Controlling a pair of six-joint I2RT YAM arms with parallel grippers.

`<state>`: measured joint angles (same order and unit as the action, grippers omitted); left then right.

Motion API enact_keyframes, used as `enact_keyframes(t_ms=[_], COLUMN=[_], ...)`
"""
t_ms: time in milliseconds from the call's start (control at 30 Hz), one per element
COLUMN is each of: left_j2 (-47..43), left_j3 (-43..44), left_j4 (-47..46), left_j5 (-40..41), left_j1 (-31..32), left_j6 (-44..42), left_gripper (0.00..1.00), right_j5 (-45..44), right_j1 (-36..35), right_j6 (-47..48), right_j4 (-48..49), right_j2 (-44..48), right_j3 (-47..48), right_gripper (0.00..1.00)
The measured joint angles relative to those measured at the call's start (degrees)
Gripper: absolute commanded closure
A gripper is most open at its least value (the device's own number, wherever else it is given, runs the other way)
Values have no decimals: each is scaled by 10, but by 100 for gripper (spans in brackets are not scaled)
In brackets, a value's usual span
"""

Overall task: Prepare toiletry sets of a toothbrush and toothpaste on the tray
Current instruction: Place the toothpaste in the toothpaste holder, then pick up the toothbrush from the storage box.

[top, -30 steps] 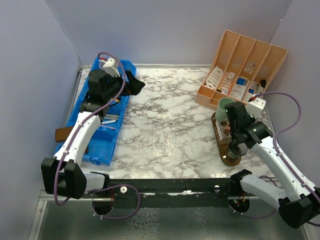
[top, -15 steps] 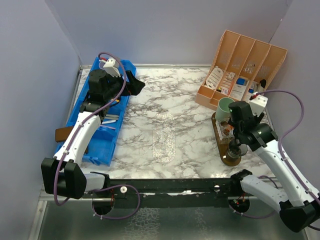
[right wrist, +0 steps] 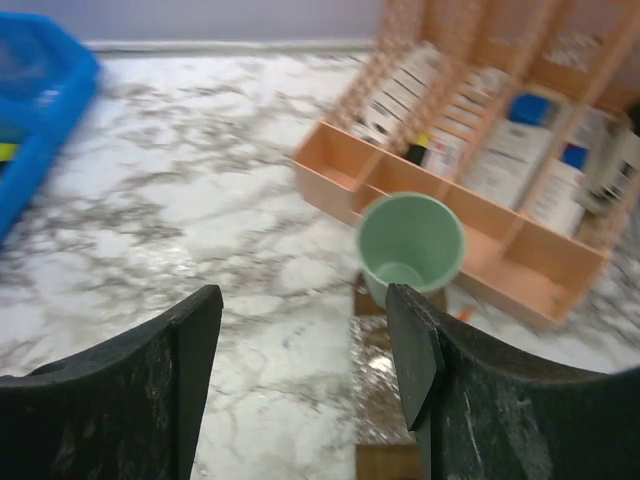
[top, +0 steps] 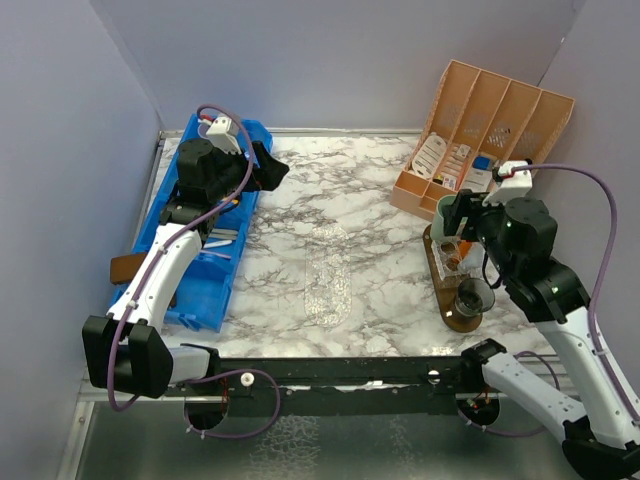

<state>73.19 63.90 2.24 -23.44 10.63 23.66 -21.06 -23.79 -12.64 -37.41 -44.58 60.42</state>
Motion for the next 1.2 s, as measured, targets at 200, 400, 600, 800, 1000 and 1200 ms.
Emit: enact_keyframes(t_ms=[200,400,600,800,1000,1200], left_j2=[0,0,-26,-89,-96,-57], left_j3=[-5,-9,-10,-33,-42,-27], left_j4=[6,53,130,179,201,218], left_j5=[43,119,183,214,226,229], left_j1=[0,0,0,0,0,0], left_j6=[-32,-70,-86,-69,-45,-37], left_gripper=[1,1,1,1,1,1], right_j5=[165,247,249,223,218,238], right_j1=[0,0,-7,-43,-43,-43], right_j6=[15,-14,-68,-77,-54,-25], right_j4=[111,162,174,175,181,172], right_j2=[1,-12,24,74,125,134], right_j3=[-13,-44,-88,-88,-108,-114], right_gripper=[22,7,3,2,0,0])
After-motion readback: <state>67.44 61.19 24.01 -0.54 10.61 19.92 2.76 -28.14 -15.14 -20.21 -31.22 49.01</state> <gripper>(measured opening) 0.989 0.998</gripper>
